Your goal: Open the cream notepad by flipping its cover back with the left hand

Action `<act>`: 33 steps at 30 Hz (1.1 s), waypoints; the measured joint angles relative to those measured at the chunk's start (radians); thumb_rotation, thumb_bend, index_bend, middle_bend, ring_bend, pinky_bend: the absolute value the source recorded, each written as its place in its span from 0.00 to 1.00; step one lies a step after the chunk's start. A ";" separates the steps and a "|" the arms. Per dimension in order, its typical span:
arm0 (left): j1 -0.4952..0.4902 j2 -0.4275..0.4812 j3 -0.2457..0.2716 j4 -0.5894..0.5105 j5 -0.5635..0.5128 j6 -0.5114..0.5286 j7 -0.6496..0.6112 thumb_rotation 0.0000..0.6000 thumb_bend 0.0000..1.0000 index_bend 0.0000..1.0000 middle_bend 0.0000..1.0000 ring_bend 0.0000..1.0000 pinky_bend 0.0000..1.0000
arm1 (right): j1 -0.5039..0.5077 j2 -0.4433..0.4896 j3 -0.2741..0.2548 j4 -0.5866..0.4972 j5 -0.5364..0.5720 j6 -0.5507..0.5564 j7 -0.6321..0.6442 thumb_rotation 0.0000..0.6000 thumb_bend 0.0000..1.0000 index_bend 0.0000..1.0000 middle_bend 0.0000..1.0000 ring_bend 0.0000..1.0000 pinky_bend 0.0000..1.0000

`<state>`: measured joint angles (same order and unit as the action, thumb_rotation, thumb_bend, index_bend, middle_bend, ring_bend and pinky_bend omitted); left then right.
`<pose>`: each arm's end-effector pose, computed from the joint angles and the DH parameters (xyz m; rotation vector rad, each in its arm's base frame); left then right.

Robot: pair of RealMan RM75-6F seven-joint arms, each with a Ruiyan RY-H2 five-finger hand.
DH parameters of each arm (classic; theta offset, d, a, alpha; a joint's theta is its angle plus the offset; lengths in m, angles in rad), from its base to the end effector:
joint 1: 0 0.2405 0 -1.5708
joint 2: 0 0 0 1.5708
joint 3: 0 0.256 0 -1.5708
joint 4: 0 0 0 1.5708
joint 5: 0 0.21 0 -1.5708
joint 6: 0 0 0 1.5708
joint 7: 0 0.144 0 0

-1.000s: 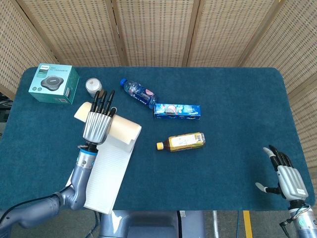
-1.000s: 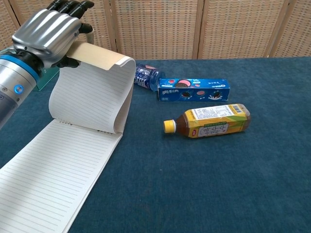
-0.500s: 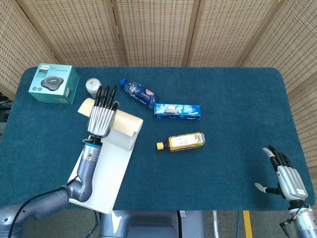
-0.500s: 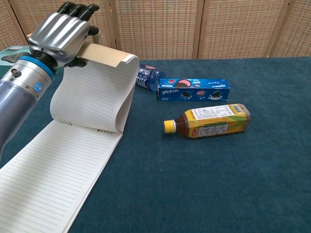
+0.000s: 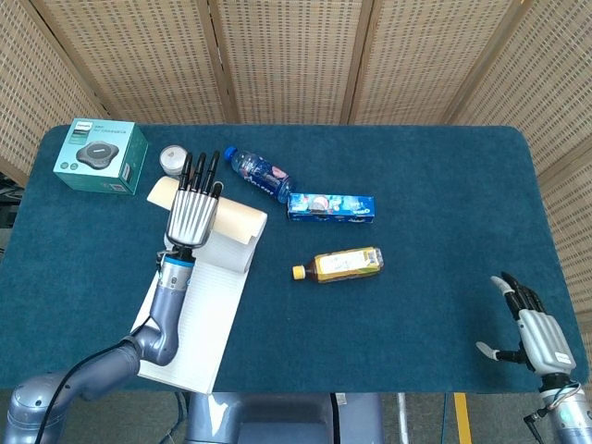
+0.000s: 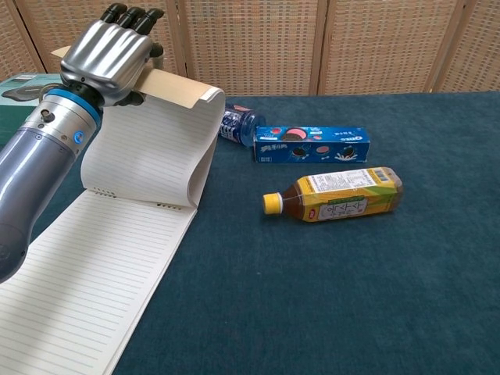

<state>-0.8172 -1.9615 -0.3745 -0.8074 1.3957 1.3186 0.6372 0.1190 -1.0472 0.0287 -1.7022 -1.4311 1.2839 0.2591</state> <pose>-0.1186 0.3992 -0.0204 -1.4645 -0.1854 -0.8961 -0.3139 -0.1825 0.1476 1.3349 -1.2981 0.9533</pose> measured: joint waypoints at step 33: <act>-0.122 -0.074 -0.102 0.162 -0.239 -0.124 0.050 1.00 0.37 0.08 0.00 0.00 0.00 | -0.001 -0.005 -0.001 0.008 -0.012 0.010 0.024 1.00 0.05 0.02 0.00 0.00 0.00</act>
<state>-0.9395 -2.0353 -0.4760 -0.6453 1.1572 1.1944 0.6873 0.1182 -1.0520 0.0281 -1.6941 -1.4435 1.2940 0.2826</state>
